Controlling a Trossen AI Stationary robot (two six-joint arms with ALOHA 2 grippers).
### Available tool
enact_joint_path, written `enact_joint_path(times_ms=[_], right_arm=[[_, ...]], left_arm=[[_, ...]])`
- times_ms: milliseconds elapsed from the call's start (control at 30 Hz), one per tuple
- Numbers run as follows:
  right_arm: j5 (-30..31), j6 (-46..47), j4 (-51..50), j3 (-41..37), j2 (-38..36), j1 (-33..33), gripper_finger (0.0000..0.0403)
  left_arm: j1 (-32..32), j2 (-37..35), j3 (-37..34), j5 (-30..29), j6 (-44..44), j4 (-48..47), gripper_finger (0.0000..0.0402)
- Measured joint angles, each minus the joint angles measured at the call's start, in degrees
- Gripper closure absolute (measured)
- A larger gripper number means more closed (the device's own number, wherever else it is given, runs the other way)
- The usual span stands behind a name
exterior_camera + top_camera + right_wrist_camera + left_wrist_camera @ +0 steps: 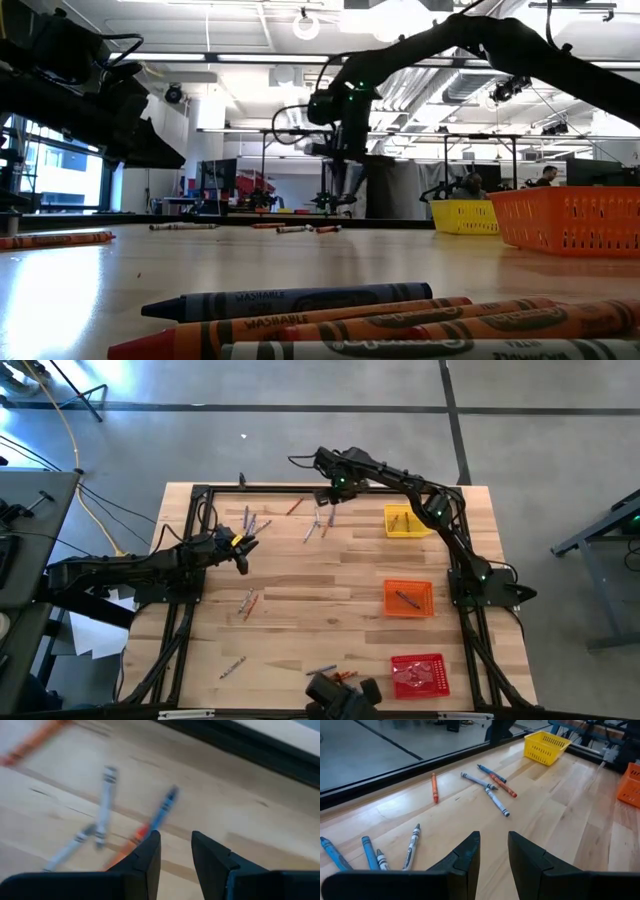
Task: Sort crayons
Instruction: Put the blue crayon into the orange bin
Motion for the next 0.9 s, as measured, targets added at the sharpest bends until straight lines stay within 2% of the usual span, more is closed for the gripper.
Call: enact_joint_path(times_ms=[167,367,567,900], right_arm=[[0.0,1.1,2.1,-2.7,0.0,0.1,0.0298],[-4.0,2.7,9.9,-7.2,0.1,0.2,0.0296],[-4.9,2.7,11.5,-10.3,0.1,0.2,0.0296],[-6.8,2.6,14.6,-10.5,1.2,-0.2,0.0296]], left_arm=[[0.0,0.0,0.0,0.0,0.0,0.0,0.0314],[0.0,0.0,0.0,0.0,0.0,0.0,0.0314],[0.0,0.0,0.0,0.0,0.0,0.0,0.0314],[0.0,0.0,0.0,0.0,0.0,0.1,0.0314]])
